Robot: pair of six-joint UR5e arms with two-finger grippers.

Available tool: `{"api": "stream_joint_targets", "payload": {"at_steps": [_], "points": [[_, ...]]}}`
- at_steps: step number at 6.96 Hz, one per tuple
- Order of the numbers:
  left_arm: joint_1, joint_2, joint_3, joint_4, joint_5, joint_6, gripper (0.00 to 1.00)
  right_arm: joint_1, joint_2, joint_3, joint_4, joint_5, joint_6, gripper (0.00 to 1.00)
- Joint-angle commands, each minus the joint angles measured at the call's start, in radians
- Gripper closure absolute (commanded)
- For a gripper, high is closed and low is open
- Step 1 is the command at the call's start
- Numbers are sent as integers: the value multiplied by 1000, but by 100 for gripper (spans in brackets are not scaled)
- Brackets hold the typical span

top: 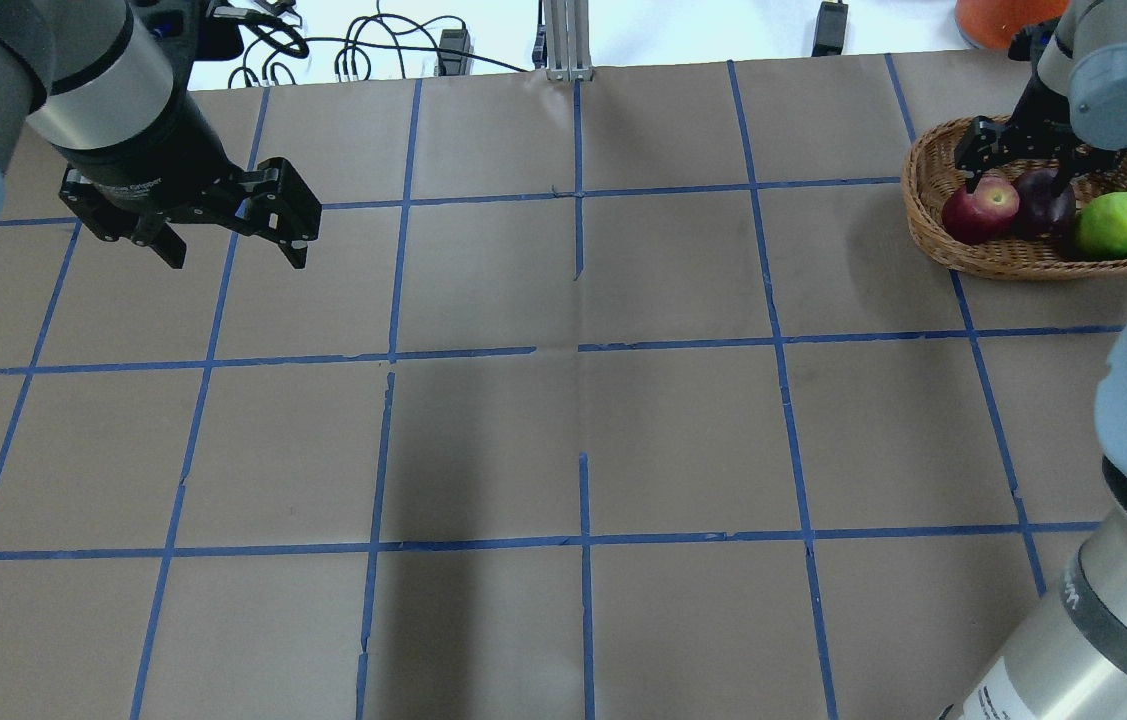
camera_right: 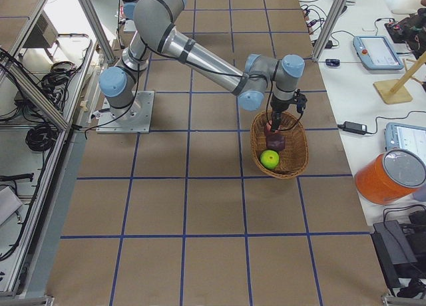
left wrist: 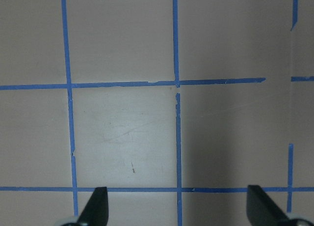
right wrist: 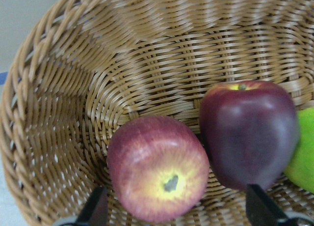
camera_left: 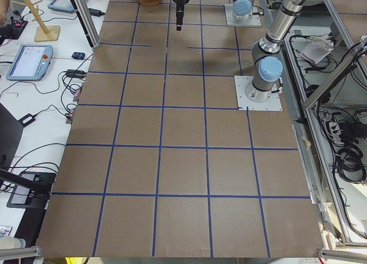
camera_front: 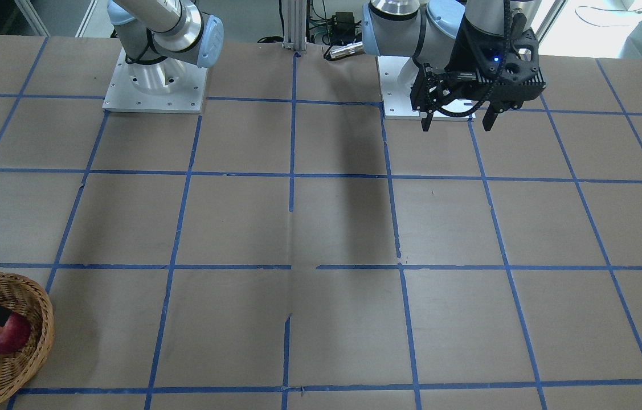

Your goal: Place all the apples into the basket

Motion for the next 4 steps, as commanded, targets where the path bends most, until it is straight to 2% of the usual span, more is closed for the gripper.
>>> {"api": "stream_joint_targets", "payload": {"at_steps": [1,3,4], "points": [[1,2,0,0,0,1,0,65,-238,1,284,14,16,0],[0,2,0,0,0,-1,0,188,-434,7,535,40,75,0],[0,2,0,0,0,1,0,231,-463,25,566,139,135,0]]}}
